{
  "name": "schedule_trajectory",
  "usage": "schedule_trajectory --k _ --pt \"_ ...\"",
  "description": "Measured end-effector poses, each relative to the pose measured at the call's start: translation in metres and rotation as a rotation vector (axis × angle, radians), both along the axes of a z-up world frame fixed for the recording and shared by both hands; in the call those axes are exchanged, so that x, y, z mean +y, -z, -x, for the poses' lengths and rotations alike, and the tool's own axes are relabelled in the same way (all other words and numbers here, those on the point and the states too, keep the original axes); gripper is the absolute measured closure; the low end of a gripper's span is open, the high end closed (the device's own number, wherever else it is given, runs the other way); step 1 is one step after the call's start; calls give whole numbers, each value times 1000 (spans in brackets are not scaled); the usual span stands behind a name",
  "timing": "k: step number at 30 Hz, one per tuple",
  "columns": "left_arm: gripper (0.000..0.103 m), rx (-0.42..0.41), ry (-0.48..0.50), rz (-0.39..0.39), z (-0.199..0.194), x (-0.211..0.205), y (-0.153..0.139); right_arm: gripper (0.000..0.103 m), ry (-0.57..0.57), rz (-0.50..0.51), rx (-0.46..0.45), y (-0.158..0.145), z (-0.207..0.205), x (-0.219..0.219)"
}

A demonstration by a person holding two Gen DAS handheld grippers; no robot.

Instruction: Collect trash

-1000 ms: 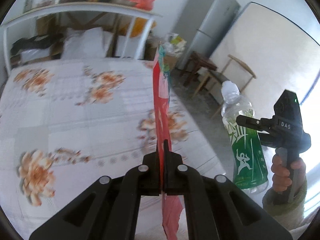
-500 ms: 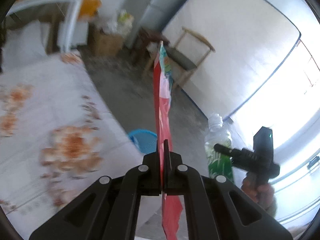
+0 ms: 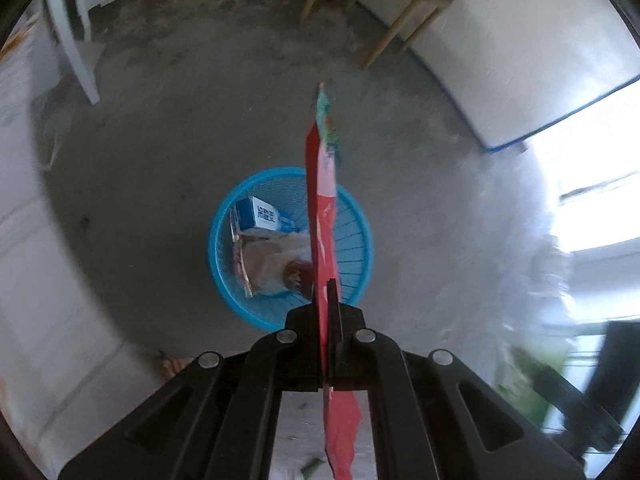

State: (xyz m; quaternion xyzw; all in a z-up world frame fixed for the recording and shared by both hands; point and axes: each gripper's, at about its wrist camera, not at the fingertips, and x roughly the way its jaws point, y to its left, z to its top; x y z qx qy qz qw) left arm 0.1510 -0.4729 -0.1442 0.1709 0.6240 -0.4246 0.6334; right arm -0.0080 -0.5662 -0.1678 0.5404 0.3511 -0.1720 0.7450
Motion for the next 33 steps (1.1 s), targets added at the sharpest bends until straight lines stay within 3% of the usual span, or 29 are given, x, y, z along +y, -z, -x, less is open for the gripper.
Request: schedule_trajectory --k 2,5,6,10,13,18,21,23,26,33 --pt "101 -32 30 -53 1 -16 18 45 8 -11 11 5 -1 -3" --pt "85 -56 70 -149 -3 -35 48 45 8 -27 27 13 -8 -6" --pt "77 -79 63 -162 -6 -35 53 45 5 -29 32 15 -10 -5" --pt "69 -97 23 -138 -21 -29 51 45 -18 -58 47 29 -25 -8" --pt "68 -134 3 -109 -29 -17 37 45 -36 -97 56 44 -35 -9" --pt "62 -188 -15 23 -34 21 -20 45 -45 -206 48 73 -78 -20" --pt "45 -239 -31 115 -36 61 -62 42 -43 -260 52 88 -99 -26" --pt "40 -279 -57 145 -37 88 -81 31 -37 -279 93 108 -119 -30" --pt "34 -303 -102 194 -34 144 -103 31 -19 -201 232 129 -129 -29" --pt "26 -413 -188 247 -2 257 -124 31 -15 -96 244 112 -97 -11"
